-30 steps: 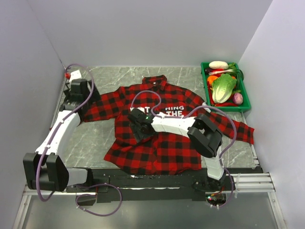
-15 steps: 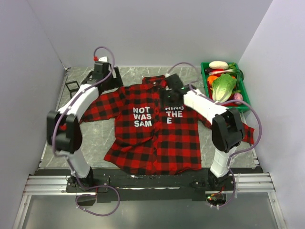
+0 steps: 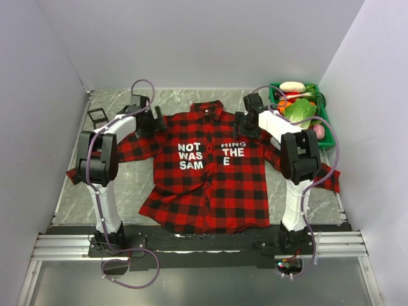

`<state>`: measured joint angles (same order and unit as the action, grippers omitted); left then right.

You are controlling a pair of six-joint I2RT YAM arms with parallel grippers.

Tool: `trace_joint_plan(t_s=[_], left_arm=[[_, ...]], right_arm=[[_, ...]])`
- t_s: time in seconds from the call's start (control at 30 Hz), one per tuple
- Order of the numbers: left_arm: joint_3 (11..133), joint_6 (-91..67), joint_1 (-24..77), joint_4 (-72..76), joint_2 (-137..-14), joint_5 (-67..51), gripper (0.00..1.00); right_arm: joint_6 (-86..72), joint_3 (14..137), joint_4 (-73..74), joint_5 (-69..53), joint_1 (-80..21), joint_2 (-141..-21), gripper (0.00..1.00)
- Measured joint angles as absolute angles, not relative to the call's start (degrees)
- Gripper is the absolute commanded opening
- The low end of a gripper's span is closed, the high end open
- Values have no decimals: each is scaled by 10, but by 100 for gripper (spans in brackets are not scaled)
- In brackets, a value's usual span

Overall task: Pin the brooch onto the clothing
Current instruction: Flatten out the clothes at the center of the board.

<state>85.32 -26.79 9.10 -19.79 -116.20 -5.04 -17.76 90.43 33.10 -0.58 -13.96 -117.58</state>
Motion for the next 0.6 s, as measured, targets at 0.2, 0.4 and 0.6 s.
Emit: trace_joint_plan(t_s=[0.2, 0.4, 0.6], left_arm=[[832, -277, 55, -189, -1177, -43, 96], [831, -280, 51, -178, -1179, -27, 97], [827, -282, 41, -166, -1179, -25, 96]], right_arm=[[-188, 938, 336, -20, -121, -1212, 76], [-197, 976, 347, -22, -113, -1245, 76], [-207, 1004, 361, -25, -107, -1270, 76]])
